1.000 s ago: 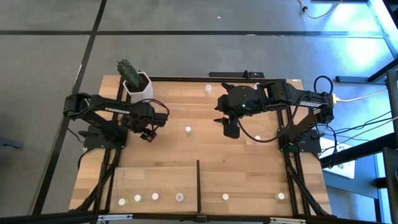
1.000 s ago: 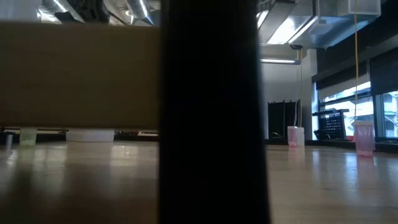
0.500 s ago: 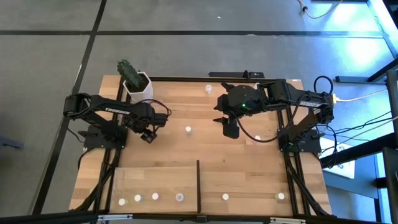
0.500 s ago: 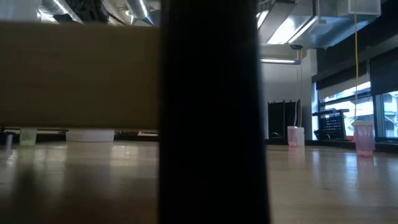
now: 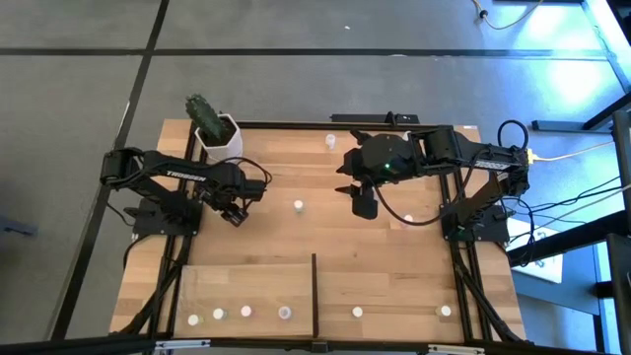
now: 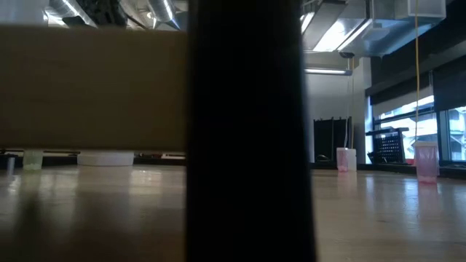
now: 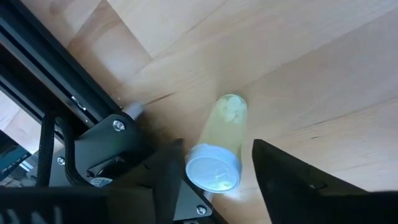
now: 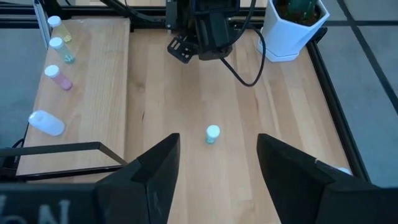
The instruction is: Pick and place medicine bottles onto shelf by color
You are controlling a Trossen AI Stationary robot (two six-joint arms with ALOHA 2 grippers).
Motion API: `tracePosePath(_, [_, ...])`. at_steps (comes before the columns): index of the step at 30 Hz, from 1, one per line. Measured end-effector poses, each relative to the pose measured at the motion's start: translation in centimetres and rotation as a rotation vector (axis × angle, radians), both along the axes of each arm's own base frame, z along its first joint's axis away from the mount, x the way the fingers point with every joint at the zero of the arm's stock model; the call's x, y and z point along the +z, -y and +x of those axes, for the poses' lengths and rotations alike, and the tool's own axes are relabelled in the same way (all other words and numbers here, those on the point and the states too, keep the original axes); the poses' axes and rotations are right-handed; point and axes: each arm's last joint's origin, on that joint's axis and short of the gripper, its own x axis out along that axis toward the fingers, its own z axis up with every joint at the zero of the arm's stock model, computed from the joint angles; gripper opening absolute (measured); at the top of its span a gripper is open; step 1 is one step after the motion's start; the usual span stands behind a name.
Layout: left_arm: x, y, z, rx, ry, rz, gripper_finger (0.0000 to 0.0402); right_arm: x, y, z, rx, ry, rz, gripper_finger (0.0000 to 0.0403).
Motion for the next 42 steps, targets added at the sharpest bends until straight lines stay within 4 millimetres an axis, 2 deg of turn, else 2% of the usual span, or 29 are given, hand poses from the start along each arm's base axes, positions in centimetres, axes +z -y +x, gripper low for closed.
tracePosePath(10, [0.0,0.1,0.0,0.008,0.0,-0.024,0.0127,0.0,0.0,0.0,0.006,-0.001,-0.007,0.0216])
tracePosePath(18, [0.1,0.1,0.1,0.014,0.003,-0.039,0.0117,0.0,0.0,0.0,0.007,-0.002,-0.007,0.0216])
tracePosePath(22, [1.2,0.1,0.8,0.014,0.035,-0.052,0.0116,0.0,0.0,0.0,0.01,-0.002,-0.011,0.0216])
tracePosePath(26, [3.2,0.8,1.9,-0.028,0.121,-0.042,0.0116,0.0,0.0,0.0,0.026,-0.004,-0.028,0.0216])
tracePosePath(34, [8.8,4.4,3.2,-0.095,0.285,0.0,0.0115,0.0,-0.2,0.0,0.125,-0.013,-0.009,0.0216])
tracePosePath(42, [12.3,10.5,3.1,-0.136,0.416,-0.02,0.0115,0.0,-0.7,-0.1,0.321,-0.012,0.023,0.0216])
